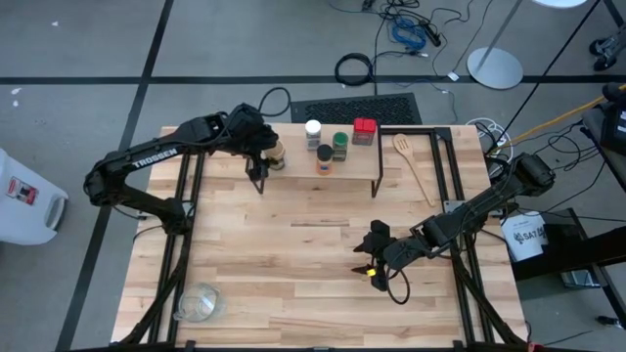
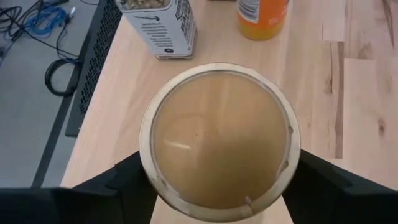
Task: Shelf spices
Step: Remove the golden seasoning bottle from the shelf
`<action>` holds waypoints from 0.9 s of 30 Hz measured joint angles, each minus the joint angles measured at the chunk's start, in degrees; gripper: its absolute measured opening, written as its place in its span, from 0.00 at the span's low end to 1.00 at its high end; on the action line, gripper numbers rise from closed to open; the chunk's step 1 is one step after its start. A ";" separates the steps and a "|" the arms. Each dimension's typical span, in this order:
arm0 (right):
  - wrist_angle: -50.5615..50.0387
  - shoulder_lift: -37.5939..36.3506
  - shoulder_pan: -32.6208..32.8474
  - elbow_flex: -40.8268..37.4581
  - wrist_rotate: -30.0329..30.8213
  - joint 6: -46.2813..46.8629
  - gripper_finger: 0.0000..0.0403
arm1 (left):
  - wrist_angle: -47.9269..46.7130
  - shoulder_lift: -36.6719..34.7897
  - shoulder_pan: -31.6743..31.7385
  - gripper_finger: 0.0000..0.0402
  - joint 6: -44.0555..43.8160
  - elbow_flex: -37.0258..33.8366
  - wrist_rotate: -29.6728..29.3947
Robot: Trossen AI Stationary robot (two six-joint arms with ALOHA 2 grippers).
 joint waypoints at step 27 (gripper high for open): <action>0.04 -5.62 0.00 0.00 0.02 0.52 0.65 | 2.08 -8.61 -16.39 0.69 -16.30 -0.09 0.58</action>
